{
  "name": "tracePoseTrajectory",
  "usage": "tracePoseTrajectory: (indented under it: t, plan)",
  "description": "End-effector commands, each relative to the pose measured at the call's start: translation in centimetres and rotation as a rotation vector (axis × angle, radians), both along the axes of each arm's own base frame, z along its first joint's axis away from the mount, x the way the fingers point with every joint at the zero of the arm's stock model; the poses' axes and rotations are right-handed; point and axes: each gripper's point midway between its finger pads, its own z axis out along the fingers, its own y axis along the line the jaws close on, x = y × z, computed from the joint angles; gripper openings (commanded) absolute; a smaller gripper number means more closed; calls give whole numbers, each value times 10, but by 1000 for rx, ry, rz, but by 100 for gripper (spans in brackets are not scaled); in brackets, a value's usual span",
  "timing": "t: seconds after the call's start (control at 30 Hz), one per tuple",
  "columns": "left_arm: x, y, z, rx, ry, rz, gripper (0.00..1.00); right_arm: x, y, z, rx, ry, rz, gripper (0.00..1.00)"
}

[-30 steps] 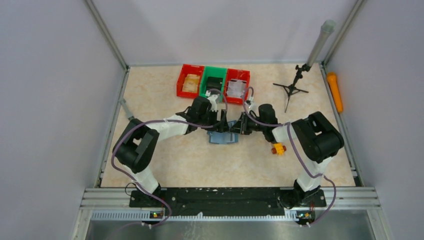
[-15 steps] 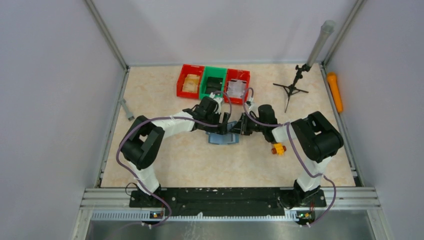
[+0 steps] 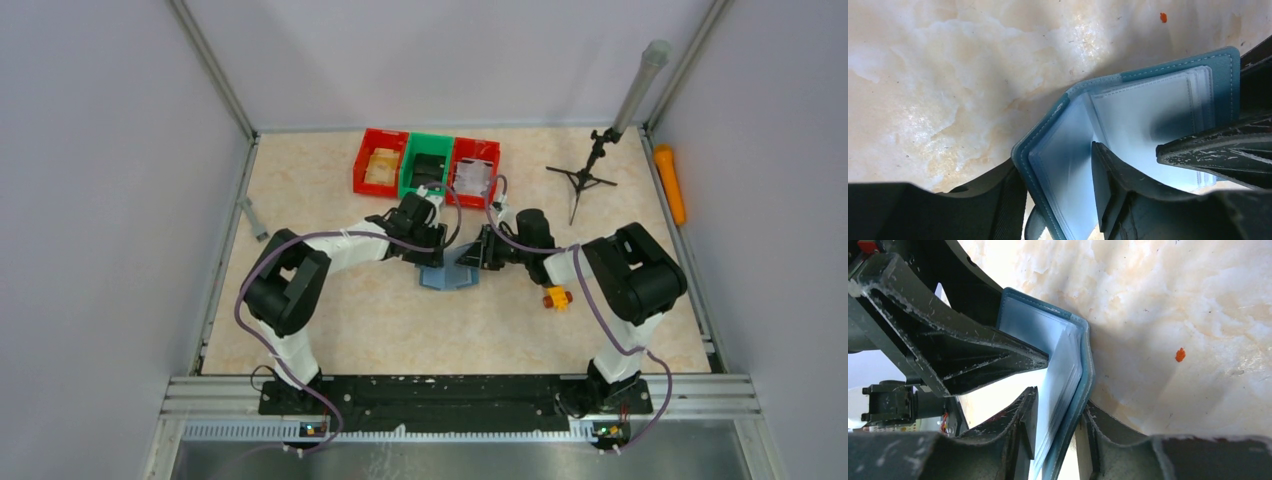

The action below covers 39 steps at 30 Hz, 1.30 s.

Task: Take the credit cards out of the card holder
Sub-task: Remove the credit card from the card holder.

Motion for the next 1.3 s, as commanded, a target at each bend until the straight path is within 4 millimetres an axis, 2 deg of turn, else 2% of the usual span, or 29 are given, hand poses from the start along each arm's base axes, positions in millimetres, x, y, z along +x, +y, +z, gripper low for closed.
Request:
tracePoseTrajectory:
  t: [0.0, 0.27, 0.4, 0.43, 0.7, 1.03, 1.27]
  plan:
    - [-5, 9, -12, -9, 76, 27, 50, 9, 7, 27, 27, -106, 10, 35]
    - [-2, 14, -15, -30, 100, 52, 48, 8, 3, 33, 33, -116, 1, 48]
    - [0, 18, -14, -44, 102, 70, 46, 9, -3, 38, 31, -125, -23, 49]
    - [1, 19, -15, -46, 103, 76, 45, 9, -4, 39, 29, -127, -29, 48]
    - [2, 22, -17, -56, 120, 92, 42, 9, -7, 31, -3, -97, -41, 19]
    - [0, 16, -17, -87, 135, 70, 42, 11, -10, 13, -67, -58, -38, 15]
    - [-3, 7, -12, -137, 144, 37, 47, 9, -4, -1, -124, -30, -10, 17]
